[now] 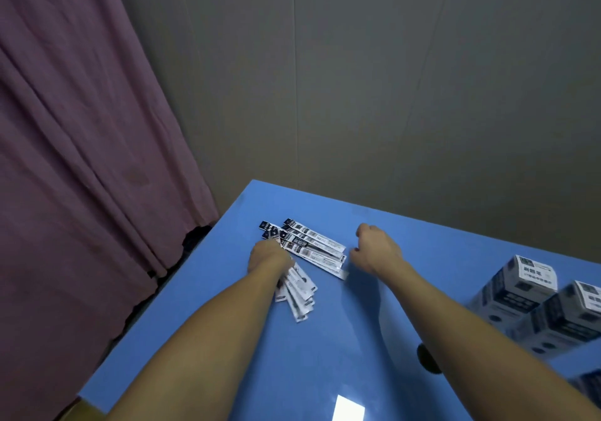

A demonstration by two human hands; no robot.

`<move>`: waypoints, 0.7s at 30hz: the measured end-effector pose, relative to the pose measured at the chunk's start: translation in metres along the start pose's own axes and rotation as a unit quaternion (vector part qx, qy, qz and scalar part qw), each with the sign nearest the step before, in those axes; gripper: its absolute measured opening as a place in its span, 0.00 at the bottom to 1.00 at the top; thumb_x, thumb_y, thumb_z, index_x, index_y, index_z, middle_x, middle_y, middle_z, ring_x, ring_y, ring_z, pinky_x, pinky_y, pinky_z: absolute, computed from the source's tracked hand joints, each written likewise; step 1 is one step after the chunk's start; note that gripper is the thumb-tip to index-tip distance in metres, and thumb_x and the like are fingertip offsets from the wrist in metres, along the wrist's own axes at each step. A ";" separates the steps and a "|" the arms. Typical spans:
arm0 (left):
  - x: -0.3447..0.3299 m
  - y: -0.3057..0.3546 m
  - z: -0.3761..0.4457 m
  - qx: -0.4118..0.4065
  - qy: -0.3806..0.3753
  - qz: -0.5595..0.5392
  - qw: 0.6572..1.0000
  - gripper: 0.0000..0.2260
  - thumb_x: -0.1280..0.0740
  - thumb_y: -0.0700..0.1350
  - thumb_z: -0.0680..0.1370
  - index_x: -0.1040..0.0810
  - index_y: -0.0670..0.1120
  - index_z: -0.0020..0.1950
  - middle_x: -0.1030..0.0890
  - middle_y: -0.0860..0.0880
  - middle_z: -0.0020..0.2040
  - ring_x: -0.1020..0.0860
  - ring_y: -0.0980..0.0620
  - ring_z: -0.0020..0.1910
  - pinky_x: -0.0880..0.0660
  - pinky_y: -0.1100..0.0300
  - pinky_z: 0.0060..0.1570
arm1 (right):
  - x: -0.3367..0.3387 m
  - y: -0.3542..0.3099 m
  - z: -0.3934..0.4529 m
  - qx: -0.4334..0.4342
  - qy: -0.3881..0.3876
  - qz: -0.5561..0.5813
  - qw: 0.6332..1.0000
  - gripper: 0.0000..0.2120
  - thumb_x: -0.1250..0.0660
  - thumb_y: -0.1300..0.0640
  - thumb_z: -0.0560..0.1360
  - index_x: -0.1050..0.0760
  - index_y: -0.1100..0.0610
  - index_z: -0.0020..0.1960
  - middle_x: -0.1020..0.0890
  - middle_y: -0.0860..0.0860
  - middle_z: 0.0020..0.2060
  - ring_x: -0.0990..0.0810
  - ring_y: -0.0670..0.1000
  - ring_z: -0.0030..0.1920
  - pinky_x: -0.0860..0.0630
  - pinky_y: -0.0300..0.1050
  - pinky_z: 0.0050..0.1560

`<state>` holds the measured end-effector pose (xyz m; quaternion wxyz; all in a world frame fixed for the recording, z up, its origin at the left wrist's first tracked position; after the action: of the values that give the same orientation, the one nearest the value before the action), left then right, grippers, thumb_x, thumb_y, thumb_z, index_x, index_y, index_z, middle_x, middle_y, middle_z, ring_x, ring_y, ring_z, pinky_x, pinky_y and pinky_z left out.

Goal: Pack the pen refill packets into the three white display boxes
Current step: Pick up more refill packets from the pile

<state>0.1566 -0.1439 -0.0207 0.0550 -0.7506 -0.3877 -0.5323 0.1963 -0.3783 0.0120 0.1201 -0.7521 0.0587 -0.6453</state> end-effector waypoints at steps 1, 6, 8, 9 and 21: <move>0.005 -0.007 0.002 0.001 0.000 0.001 1.000 0.23 0.24 0.51 0.73 0.24 0.43 0.65 0.21 0.46 0.64 0.22 0.45 0.63 0.23 0.55 0.57 | -0.001 -0.004 0.001 0.003 -0.002 0.002 1.000 0.18 0.36 0.54 0.76 0.31 0.57 0.65 0.24 0.55 0.61 0.25 0.58 0.62 0.26 0.50 0.56; 0.023 -0.044 0.010 0.023 -0.021 -0.058 0.998 0.27 0.21 0.48 0.72 0.27 0.40 0.66 0.23 0.42 0.65 0.23 0.41 0.63 0.23 0.52 0.60 | -0.006 -0.031 0.003 0.019 -0.009 -0.001 1.000 0.18 0.36 0.56 0.75 0.30 0.57 0.64 0.24 0.54 0.60 0.25 0.57 0.61 0.26 0.50 0.55; 0.026 -0.057 0.011 0.033 -0.036 -0.092 0.995 0.28 0.20 0.46 0.71 0.27 0.39 0.65 0.23 0.41 0.64 0.23 0.40 0.61 0.22 0.50 0.60 | -0.010 -0.044 0.002 0.033 -0.011 -0.005 0.999 0.18 0.37 0.57 0.75 0.31 0.57 0.64 0.25 0.54 0.61 0.25 0.57 0.61 0.26 0.50 0.55; 0.028 -0.062 0.012 0.034 -0.038 -0.107 0.993 0.27 0.20 0.46 0.71 0.27 0.39 0.62 0.23 0.41 0.61 0.23 0.40 0.59 0.22 0.50 0.58 | -0.012 -0.050 0.002 0.041 -0.012 -0.006 0.999 0.17 0.38 0.57 0.75 0.31 0.57 0.63 0.25 0.55 0.60 0.25 0.58 0.61 0.26 0.49 0.55; 0.037 -0.094 0.013 0.034 -0.021 -0.141 0.989 0.15 0.22 0.43 0.70 0.20 0.38 0.52 0.15 0.42 0.50 0.16 0.43 0.51 0.18 0.52 0.53 | -0.021 -0.081 -0.005 0.092 -0.019 -0.014 0.995 0.14 0.37 0.54 0.76 0.30 0.56 0.60 0.25 0.55 0.58 0.25 0.58 0.59 0.27 0.49 0.53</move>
<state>0.1114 -0.0531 -0.0259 -0.0032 -0.6968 -0.5087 -0.5057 0.1829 -0.2952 0.0135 0.1808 -0.7510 -0.0136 -0.6349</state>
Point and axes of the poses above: each hand's wrist, its own z-axis towards the middle knuckle, its own x-axis out of the back of the hand, y = z × x, the point moved 6 cm from there along z, towards the middle knuckle
